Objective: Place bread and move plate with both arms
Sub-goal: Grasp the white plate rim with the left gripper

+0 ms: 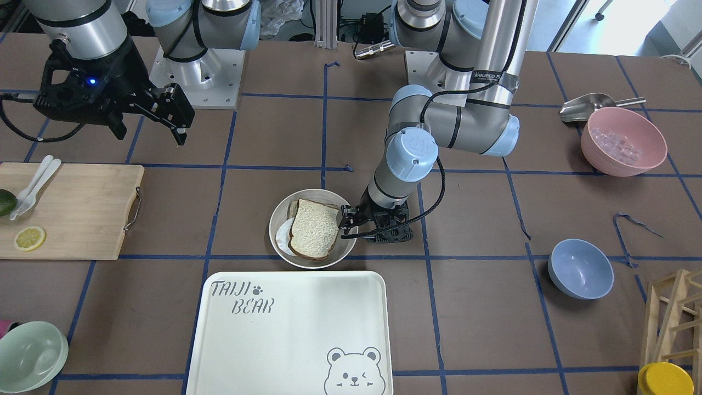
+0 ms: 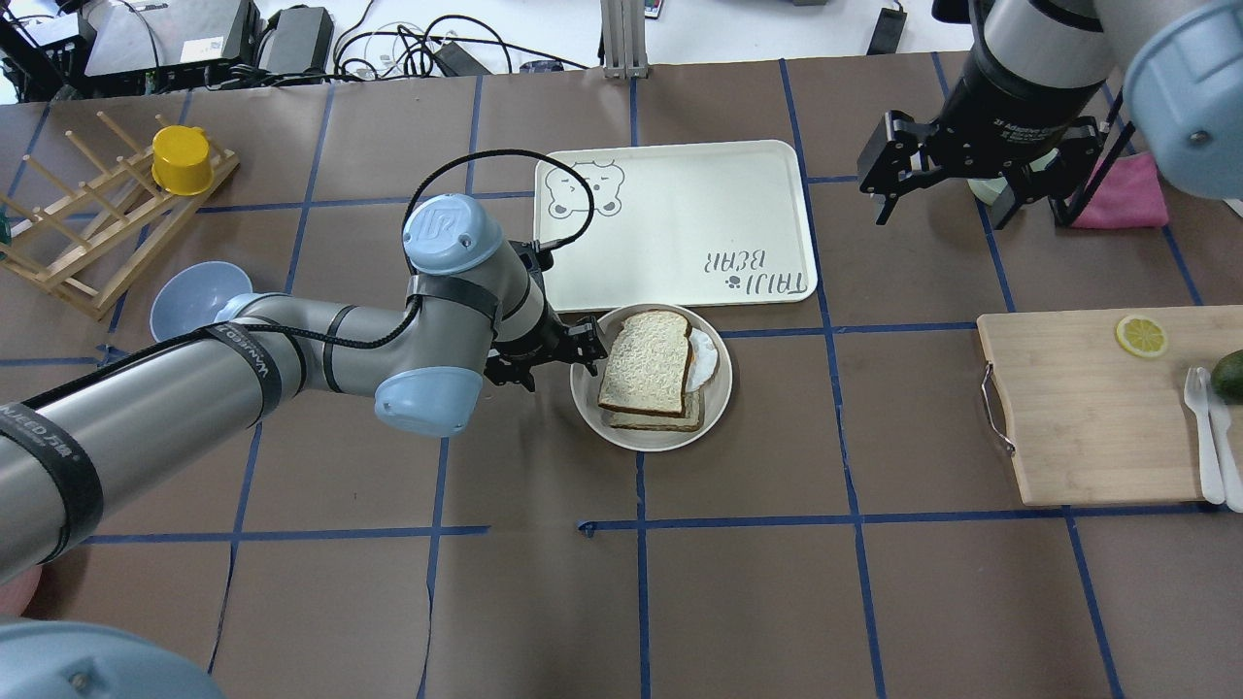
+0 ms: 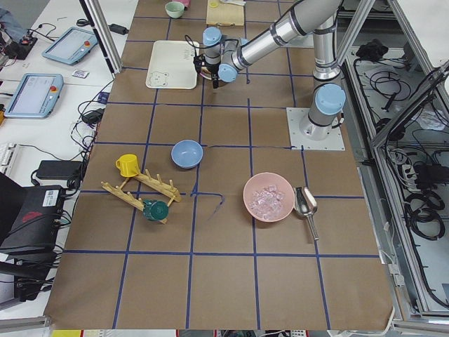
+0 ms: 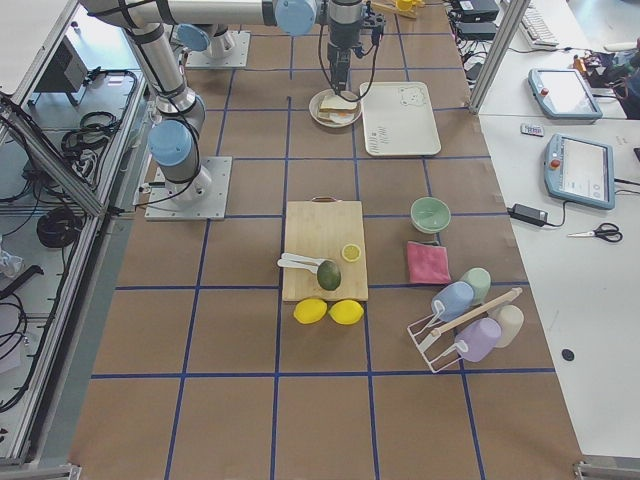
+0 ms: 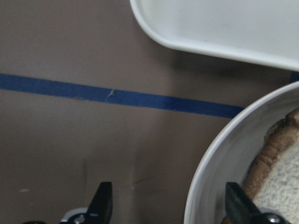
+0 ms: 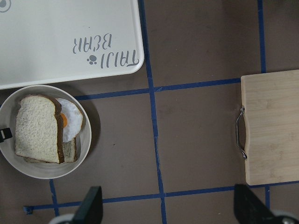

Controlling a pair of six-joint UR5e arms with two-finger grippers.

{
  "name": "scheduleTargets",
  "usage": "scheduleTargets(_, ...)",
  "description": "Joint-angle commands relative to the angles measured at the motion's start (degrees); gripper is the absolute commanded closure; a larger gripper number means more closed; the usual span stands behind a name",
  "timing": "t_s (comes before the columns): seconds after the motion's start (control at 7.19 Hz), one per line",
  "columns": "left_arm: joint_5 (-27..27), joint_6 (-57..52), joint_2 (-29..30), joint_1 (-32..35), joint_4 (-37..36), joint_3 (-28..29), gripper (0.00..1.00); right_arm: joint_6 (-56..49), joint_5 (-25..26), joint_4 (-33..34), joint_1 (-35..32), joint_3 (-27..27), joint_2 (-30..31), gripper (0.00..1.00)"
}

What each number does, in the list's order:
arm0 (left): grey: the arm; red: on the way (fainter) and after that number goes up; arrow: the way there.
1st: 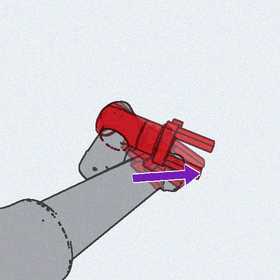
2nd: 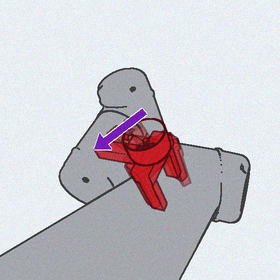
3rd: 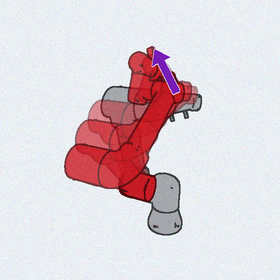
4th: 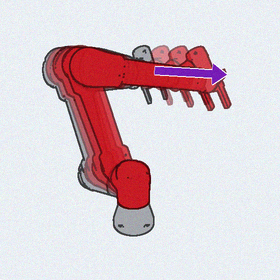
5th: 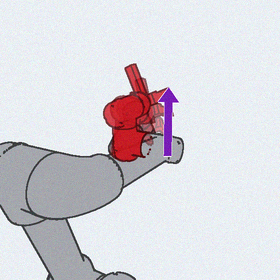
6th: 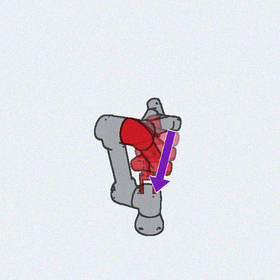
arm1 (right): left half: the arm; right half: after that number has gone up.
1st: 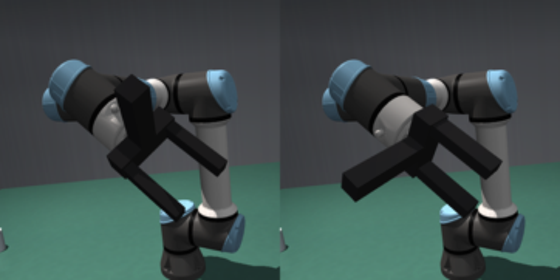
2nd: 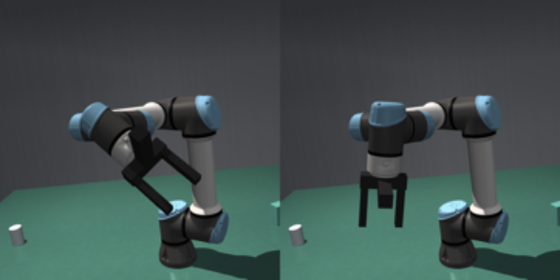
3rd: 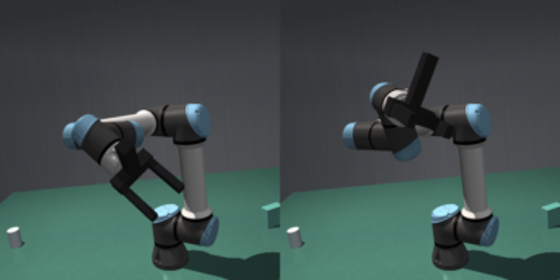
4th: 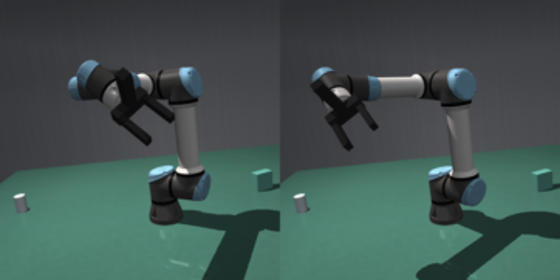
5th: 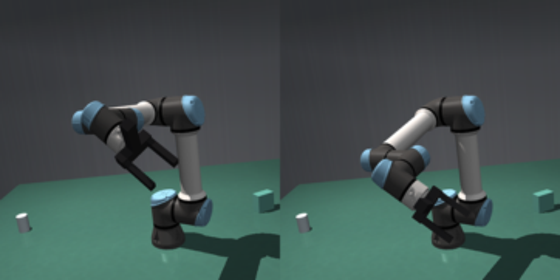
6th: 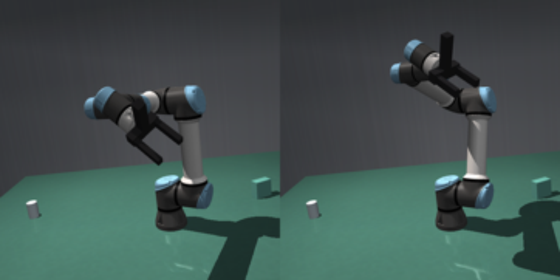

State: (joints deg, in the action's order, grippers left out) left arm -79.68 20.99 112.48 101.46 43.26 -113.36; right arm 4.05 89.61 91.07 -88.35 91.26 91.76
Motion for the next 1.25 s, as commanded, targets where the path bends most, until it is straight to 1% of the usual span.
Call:
scheduleTargets(0.0, 1.8, 1.0, 0.4, 0.3, -0.3, 0.3, 0.41, -0.3, -0.2, 0.0, 0.0, 0.0, 0.3, 0.00)
scheduleTargets(0.14, 3.8, 1.0, 0.4, 0.3, -0.1, 0.2, 0.66, -0.4, -0.1, 0.0, -0.1, 0.0, 0.3, 0.00)
scheduleTargets(0.28, 4.2, 1.3, 0.6, 0.3, 0.0, 0.2, 0.83, -3.1, -0.1, 0.0, 0.0, 0.1, 0.5, 0.00)
scheduleTargets(0.42, 5.1, 1.8, 0.7, 0.2, 0.2, 0.2, 0.93, -3.8, -0.1, 0.0, 0.0, 0.1, 0.5, 0.00)
scheduleTargets(0.56, 5.2, 1.7, 0.6, 0.2, 0.1, 0.3, 0.99, -3.8, -0.1, 0.0, -0.1, 0.1, 0.5, 0.00)
scheduleTargets(0.7, 5.2, 1.7, 0.8, 0.2, 0.0, 0.4, 1.00, -3.4, -0.1, -0.1, 0.0, 0.1, 0.5, 0.00)
scheduleTargets(0.83, 5.2, 1.4, 0.2, -0.2, 0.2, 2.2, 1.00, -2.9, 0.3, -0.1, 0.0, 0.1, 0.4, 0.00)
scheduleTargets(0.97, 5.2, 1.5, -0.5, -0.3, 2.1, 4.7, 1.00, -3.0, 1.4, 0.0, -0.1, 0.1, 0.4, 0.00)
scheduleTargets(1.11, 6.1, 1.4, -1.5, -0.5, 5.9, 7.0, 1.00, -3.0, 1.6, -0.1, -0.1, 0.1, 0.5, 0.00)
